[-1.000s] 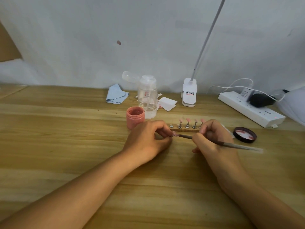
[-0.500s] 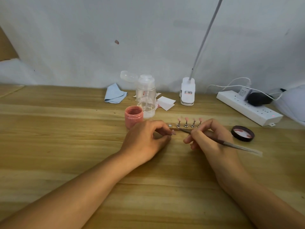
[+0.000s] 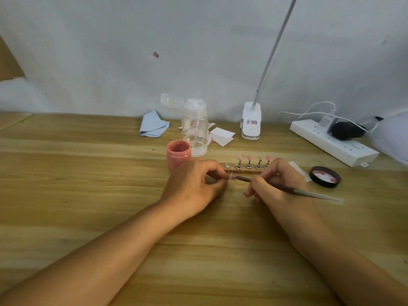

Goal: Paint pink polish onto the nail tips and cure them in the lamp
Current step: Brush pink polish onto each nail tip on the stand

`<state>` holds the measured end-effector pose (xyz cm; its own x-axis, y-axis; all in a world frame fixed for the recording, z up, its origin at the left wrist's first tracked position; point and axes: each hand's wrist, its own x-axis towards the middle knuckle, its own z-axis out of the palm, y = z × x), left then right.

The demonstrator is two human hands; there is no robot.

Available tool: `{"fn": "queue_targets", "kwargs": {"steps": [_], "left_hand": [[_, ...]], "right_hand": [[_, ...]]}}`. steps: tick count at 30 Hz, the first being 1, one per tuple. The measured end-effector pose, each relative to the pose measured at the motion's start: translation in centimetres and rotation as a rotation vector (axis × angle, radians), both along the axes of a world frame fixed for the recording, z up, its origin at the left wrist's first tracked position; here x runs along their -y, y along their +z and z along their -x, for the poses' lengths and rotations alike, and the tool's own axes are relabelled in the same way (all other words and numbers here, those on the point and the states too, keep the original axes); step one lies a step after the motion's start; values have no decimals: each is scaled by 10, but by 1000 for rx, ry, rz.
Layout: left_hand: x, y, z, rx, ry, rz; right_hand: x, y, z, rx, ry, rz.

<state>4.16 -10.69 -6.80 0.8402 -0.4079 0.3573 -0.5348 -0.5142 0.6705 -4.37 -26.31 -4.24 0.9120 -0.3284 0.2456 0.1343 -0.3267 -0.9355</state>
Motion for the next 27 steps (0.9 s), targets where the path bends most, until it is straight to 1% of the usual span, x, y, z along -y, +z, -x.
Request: {"fn": "queue_targets", "kwargs": {"steps": [5,10,14,20,27], "left_hand": [[0,0,0,-6,-10,6],[0,-1,-1,-25,-21,22],[0,-1,-2,-32,-36,35],[0,-2,-2,-55,-49,49],[1,0,-2,-60,-60,47]], "right_hand": [[0,0,-1,0,-22,1],[3,0,0,62,25,-142],[2,-3,-1,57,62,-113],[6,-3,-1,108,47,-162],[3,-4,-2,81,60,-131]]}}
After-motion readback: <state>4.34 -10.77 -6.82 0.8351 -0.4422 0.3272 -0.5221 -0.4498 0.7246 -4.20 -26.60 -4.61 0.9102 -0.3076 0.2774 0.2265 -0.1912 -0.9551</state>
